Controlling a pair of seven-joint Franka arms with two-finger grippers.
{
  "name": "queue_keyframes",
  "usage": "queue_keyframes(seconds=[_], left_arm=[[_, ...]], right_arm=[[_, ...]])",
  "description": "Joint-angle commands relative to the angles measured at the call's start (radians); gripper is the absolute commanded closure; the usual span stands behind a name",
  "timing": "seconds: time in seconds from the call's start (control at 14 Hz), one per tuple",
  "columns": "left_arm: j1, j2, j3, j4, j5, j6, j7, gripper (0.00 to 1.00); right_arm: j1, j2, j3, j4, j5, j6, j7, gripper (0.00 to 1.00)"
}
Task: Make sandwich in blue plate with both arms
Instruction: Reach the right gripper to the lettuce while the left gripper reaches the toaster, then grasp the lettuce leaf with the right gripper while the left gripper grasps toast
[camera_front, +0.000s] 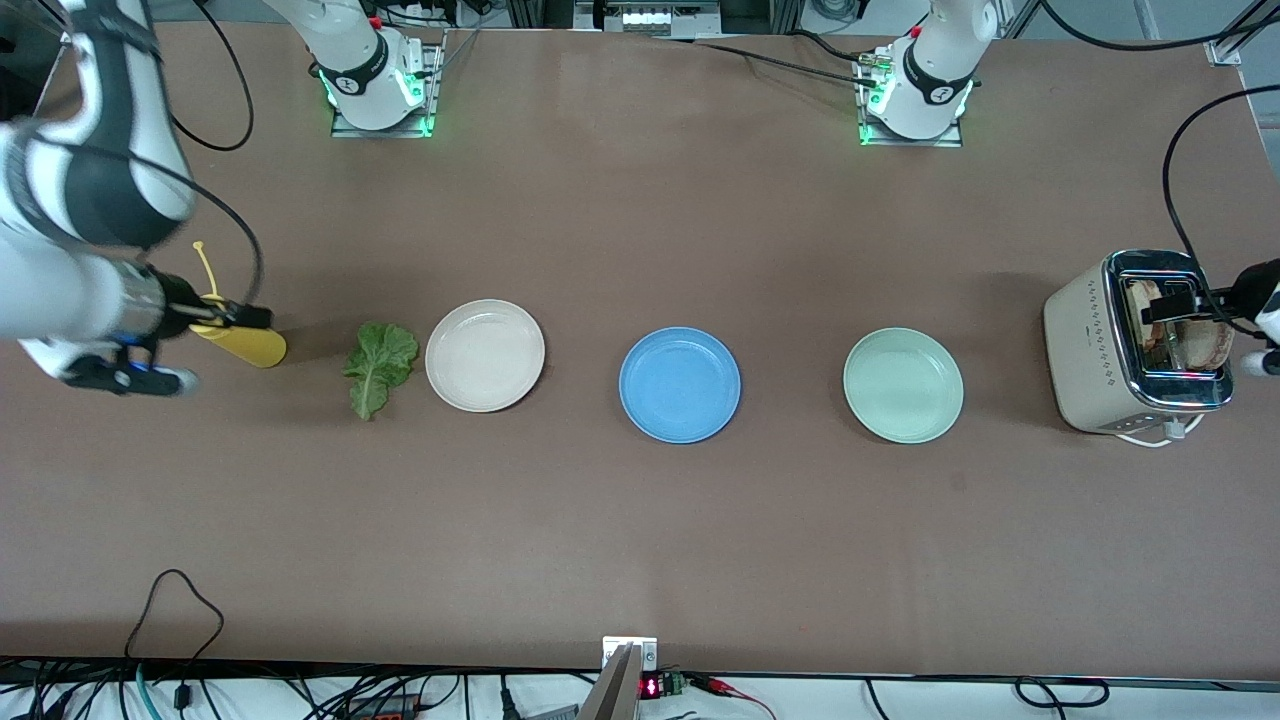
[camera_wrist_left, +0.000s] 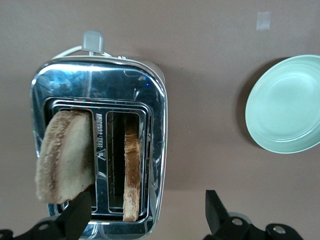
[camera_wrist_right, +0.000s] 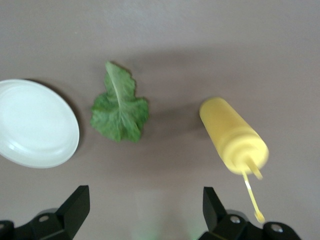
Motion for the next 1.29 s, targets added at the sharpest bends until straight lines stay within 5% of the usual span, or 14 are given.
queue_keyframes(seconds=[0.0,0.29,0.57,1.0,1.14,1.21], left_arm=[[0.014,0.018,-0.008,-0.004,0.024,-0.001,0.017,0.0],[0.034,0.04,-0.008,-0.01,0.027,-0.009,0.028,0.0],[0.063,0.052,-0.006,-0.045,0.03,-0.003,0.065,0.07],[0.063,0.074,-0.008,-0.053,0.034,-0.007,0.051,0.83],[0.066,0.069,-0.008,-0.05,0.034,-0.01,0.063,0.97],[0.068,0.062,-0.008,-0.041,0.034,-0.021,0.066,0.99]], right_arm=[[0.028,0.021,0.001,-0.16,0.008,0.22,0.0,0.0],[0.057,0.04,0.001,-0.358,0.008,0.553,0.015,0.0],[0.075,0.124,0.001,-0.374,0.008,0.692,0.061,0.0],[0.074,0.211,0.001,-0.369,0.008,0.802,0.103,0.0],[0.068,0.228,0.001,-0.369,0.008,0.817,0.103,0.0],[0.068,0.234,0.001,-0.369,0.008,0.822,0.103,0.12]])
